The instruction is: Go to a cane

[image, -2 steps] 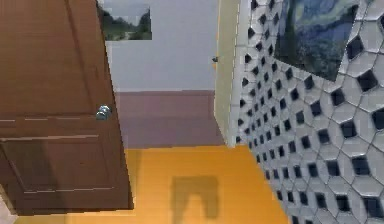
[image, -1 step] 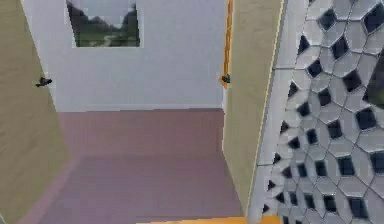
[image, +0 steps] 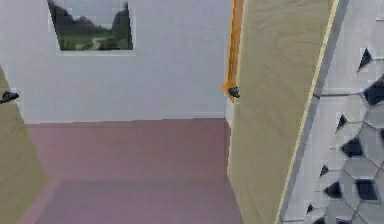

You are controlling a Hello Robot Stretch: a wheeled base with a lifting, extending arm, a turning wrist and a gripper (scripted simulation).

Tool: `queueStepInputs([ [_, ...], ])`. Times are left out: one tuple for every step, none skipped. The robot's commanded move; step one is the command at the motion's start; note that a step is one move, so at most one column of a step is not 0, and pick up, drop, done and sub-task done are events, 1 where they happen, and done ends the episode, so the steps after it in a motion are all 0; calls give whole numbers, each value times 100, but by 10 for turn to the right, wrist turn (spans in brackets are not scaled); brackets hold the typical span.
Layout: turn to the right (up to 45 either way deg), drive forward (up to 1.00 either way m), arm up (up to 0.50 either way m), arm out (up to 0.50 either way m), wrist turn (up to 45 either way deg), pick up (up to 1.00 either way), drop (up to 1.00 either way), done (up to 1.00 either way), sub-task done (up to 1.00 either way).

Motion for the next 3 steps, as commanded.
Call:
queueStepInputs([
  [-210,0,0,0,0,0,0,0,0],
  [0,100,0,0,0,0,0,0,0],
  [0,90,0,0,0,0,0,0,0],
])
